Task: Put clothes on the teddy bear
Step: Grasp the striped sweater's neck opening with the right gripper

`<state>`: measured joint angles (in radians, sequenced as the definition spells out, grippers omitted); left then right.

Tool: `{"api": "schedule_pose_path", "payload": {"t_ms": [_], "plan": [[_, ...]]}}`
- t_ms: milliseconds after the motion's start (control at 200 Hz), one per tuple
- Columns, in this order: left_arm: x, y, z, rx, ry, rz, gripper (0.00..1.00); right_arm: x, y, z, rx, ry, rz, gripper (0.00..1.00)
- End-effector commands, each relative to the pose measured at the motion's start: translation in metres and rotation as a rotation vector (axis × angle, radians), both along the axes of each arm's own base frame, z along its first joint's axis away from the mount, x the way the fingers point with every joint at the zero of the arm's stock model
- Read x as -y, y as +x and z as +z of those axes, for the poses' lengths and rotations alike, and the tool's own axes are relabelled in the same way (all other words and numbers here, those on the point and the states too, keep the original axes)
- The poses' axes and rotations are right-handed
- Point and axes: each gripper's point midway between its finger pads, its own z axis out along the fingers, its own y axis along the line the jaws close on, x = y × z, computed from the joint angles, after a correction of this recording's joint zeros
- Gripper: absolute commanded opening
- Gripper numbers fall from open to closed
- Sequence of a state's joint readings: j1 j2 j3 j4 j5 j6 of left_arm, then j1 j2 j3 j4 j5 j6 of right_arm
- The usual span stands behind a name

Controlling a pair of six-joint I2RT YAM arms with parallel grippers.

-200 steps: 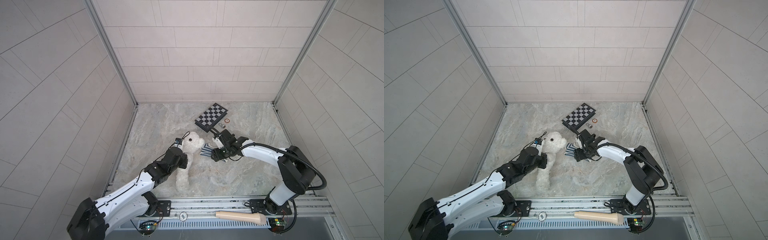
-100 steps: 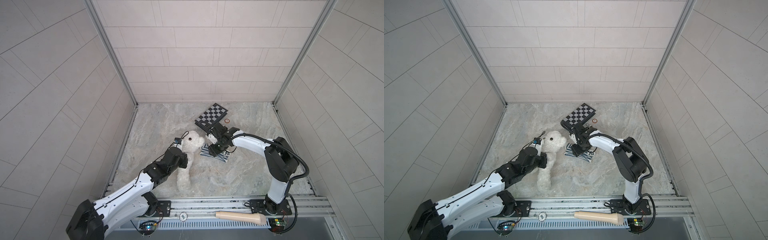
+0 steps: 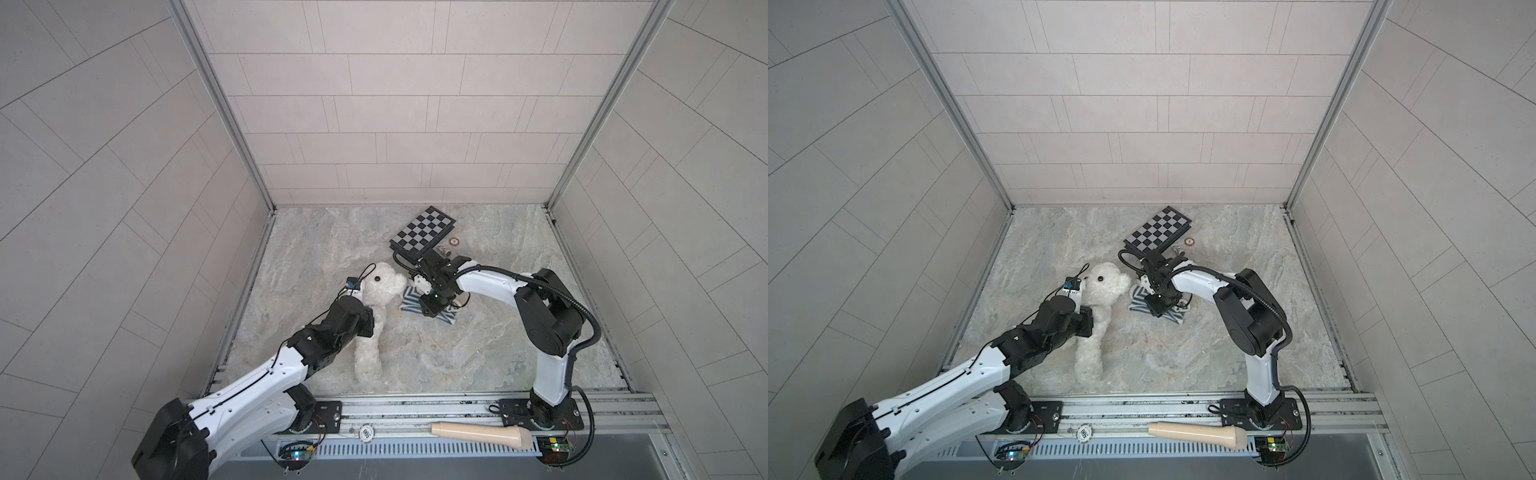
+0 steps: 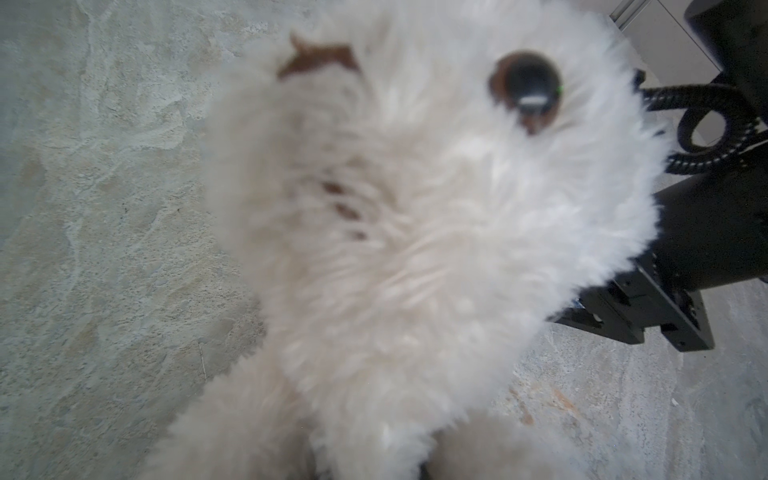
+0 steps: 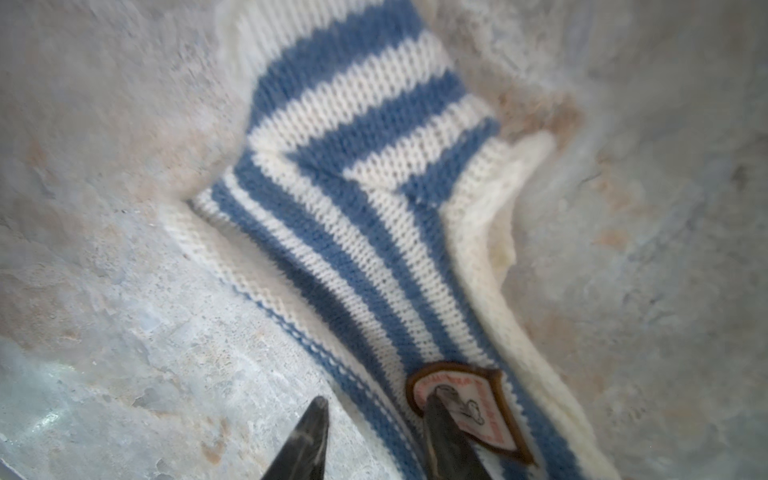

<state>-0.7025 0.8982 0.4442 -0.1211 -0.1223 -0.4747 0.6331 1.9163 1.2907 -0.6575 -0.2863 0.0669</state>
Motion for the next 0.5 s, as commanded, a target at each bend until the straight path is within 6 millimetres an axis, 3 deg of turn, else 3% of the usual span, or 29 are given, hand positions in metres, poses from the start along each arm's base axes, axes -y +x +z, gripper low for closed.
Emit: {"api": "schedule_pose_path", "payload": {"t_ms": [0, 185, 375, 491], "plan": [[-0.003, 0.0039, 0.0061, 0.031, -0.014, 0.026, 0.06, 0.0015, -0.0027, -0.0012, -0.009, -0.021, 0.029, 0.33], [-0.0037, 0.003, 0.0048, 0.028, -0.009, 0.024, 0.06, -0.0003, -0.0008, 0.0003, 0.001, -0.012, 0.019, 0.25], [-0.004, 0.0023, 0.0038, 0.026, -0.015, 0.026, 0.07, -0.0045, -0.0029, 0.0041, -0.009, 0.017, 0.018, 0.25], [-0.0037, 0.0019, 0.0032, 0.024, -0.016, 0.024, 0.07, -0.0039, -0.0026, 0.0059, -0.011, 0.026, 0.009, 0.31]]}}
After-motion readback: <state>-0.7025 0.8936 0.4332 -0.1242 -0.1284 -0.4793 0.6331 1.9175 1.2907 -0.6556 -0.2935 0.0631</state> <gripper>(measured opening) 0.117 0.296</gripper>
